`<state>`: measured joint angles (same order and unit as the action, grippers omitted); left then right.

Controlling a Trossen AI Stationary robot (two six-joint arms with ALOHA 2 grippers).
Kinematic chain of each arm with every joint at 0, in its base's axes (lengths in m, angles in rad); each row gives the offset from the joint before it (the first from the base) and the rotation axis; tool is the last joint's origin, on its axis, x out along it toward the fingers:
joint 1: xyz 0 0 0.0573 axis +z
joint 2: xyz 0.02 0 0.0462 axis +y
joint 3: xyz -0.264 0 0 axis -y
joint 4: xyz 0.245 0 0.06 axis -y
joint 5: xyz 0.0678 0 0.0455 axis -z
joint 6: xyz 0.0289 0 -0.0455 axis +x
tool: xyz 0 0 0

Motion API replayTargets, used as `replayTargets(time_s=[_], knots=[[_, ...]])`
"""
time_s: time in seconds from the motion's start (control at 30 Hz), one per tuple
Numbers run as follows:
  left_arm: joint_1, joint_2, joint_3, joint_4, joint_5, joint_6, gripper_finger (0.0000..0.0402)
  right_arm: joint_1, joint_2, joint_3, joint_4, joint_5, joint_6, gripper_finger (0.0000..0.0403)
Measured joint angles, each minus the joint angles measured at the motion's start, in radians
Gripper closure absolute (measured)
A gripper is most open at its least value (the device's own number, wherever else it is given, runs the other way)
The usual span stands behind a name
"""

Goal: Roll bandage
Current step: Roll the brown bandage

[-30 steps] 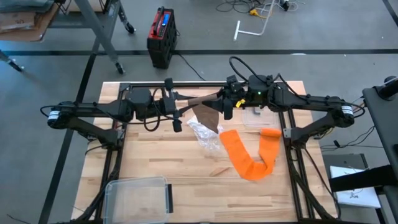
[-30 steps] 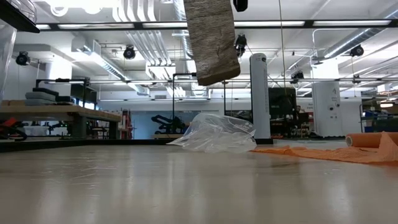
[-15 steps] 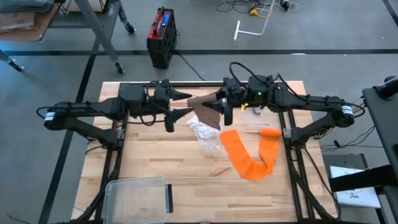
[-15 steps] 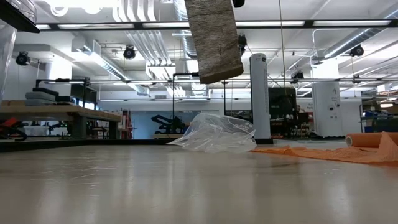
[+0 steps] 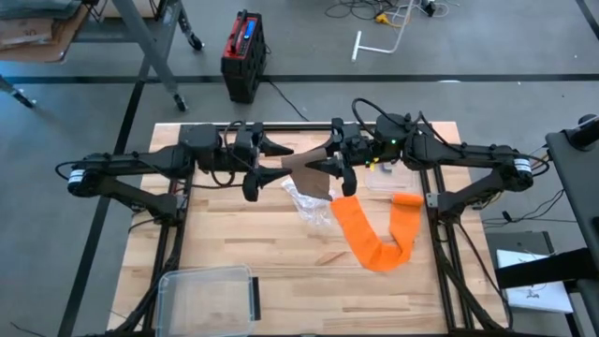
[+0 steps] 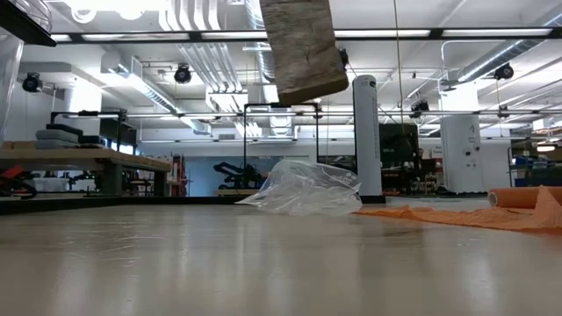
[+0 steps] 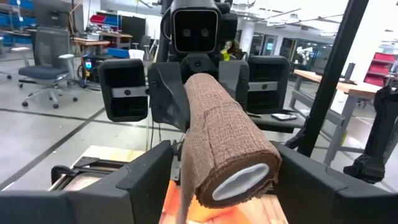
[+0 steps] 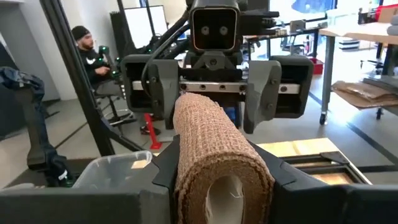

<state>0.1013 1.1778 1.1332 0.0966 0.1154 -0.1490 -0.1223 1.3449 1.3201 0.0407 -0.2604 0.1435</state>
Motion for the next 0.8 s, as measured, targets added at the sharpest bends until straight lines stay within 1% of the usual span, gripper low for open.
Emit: replayTargets(time_s=[0.2,0.33,0.43,0.53,0.6,0.7,0.8], knots=[[0.000,0.000,0.000,0.012,0.007,-0.001,0.0200,0.003,0.000,0.000,0.002,-0.002,-0.036,0.0289],[0.000,0.009,0.000,0.023,0.007,-0.005,0.0247,0.003,-0.001,0.000,-0.001,-0.003,-0.040,0.0294],[0.000,0.011,0.000,0.020,0.007,0.055,0.0287,0.003,-0.002,0.000,0.001,-0.006,-0.027,0.0293],[0.000,0.024,0.000,0.029,0.007,0.088,0.0322,0.003,-0.003,0.000,-0.006,-0.009,0.046,0.0285],[0.000,0.024,0.000,0.032,0.006,0.107,0.0337,0.003,-0.003,0.000,-0.003,-0.004,0.124,0.0277],[0.000,0.025,0.000,0.032,0.004,0.156,0.0344,0.004,-0.002,0.000,-0.001,-0.005,0.248,0.0258],[0.000,0.025,0.000,0.028,0.002,0.206,0.0336,0.004,-0.001,0.000,0.003,-0.004,0.337,0.0229]])
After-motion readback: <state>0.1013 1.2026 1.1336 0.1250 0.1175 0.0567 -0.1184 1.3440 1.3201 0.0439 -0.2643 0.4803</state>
